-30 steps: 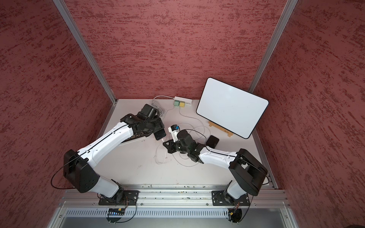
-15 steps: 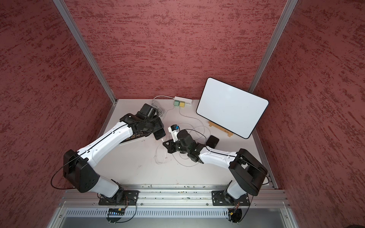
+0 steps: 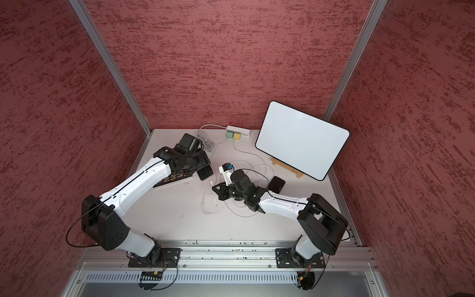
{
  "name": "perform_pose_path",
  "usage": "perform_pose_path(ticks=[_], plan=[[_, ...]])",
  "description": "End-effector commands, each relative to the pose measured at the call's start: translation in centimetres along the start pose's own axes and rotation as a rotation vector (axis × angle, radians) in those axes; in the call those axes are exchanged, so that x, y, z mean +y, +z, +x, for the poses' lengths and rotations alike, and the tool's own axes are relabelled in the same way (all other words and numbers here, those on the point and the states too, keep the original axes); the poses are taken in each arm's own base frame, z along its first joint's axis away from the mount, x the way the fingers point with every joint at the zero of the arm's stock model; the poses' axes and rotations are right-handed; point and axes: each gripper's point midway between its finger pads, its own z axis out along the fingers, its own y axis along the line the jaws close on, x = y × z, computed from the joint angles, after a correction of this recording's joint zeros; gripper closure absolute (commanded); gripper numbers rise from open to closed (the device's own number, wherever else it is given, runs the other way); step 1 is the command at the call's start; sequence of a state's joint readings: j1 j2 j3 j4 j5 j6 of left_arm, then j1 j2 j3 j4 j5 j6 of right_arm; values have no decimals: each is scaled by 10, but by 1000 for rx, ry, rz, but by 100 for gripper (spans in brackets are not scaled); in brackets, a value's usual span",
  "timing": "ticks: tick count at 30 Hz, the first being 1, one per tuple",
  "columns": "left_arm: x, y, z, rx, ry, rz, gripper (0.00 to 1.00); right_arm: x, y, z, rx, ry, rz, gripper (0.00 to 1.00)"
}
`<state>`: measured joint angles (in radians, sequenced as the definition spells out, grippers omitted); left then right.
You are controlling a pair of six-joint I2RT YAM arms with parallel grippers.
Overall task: Unplug the charging cable from the phone
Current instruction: Remove the charging cable from the phone.
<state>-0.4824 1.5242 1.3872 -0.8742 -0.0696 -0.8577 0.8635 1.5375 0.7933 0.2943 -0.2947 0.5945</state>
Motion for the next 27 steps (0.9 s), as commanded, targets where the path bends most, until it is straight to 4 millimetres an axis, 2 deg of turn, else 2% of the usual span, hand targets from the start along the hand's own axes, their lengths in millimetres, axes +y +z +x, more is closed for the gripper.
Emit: perform_pose_path(ticks=[1, 9, 14, 17, 23, 27], plan=[[-9, -19, -18, -71, -7, 59, 48, 1, 0, 8, 17, -11, -4, 100], [6, -18, -16, -68, -21, 36, 48, -8, 0, 7, 18, -15, 46, 100], [22, -19, -13, -70, -35, 16, 48, -15, 2, -2, 13, -41, 116, 100], [33, -18, -7, -68, -40, 1, 48, -31, 8, -9, 28, -61, 189, 100], [59, -13, 10, -46, -53, -42, 48, -56, 22, -40, 26, -66, 269, 100], [74, -9, 21, -33, -67, -66, 47, -89, 29, -55, 10, -7, 346, 100]])
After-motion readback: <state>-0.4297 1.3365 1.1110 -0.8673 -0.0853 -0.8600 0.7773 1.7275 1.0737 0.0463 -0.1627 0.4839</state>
